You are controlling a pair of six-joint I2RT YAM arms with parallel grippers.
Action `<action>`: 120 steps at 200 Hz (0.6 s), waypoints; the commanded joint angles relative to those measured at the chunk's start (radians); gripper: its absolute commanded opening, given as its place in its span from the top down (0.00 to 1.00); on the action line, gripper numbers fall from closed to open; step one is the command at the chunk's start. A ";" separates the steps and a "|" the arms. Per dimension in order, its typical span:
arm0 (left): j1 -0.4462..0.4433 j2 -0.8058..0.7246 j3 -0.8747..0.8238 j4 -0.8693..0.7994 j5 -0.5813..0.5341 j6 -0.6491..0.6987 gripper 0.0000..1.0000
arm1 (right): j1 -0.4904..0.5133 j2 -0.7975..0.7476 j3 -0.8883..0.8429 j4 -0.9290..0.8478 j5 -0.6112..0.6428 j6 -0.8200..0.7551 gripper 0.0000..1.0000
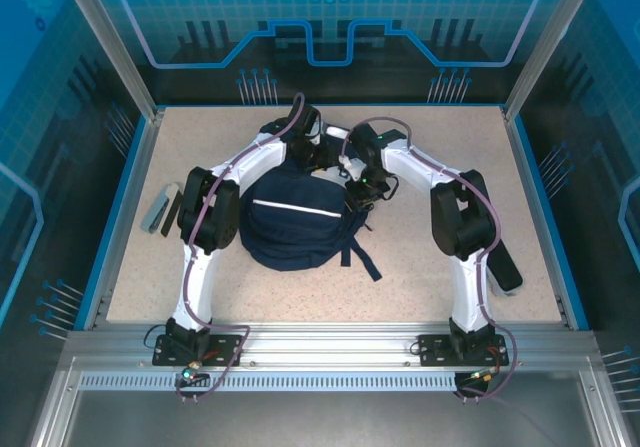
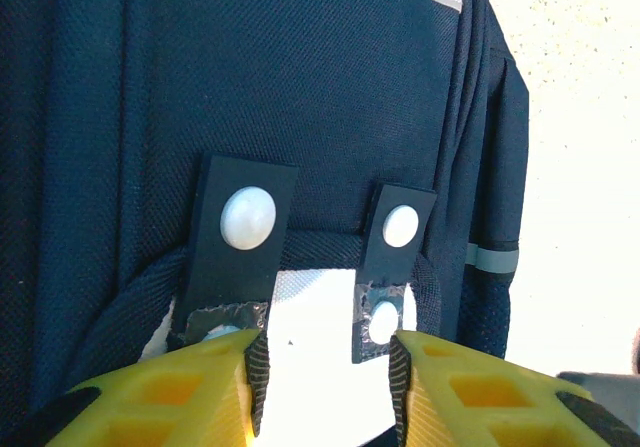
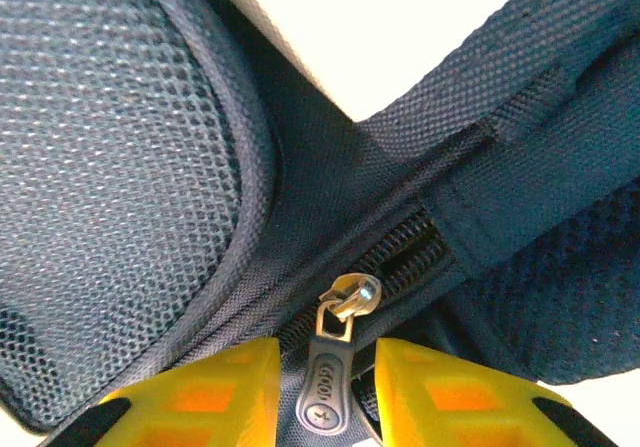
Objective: Pack the student bag
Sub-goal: Unzip the student bag at the center of the table.
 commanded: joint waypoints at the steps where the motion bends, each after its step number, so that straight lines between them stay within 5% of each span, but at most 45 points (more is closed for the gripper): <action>1: 0.013 0.036 -0.059 -0.112 -0.053 -0.016 0.59 | 0.003 0.020 0.015 -0.032 -0.011 0.013 0.70; 62: 0.010 0.058 -0.057 -0.112 -0.081 -0.058 0.59 | 0.001 0.036 -0.025 -0.036 -0.045 0.020 0.64; 120: 0.001 0.077 -0.064 -0.123 -0.144 -0.115 0.63 | 0.001 -0.023 -0.089 -0.027 -0.027 0.074 0.89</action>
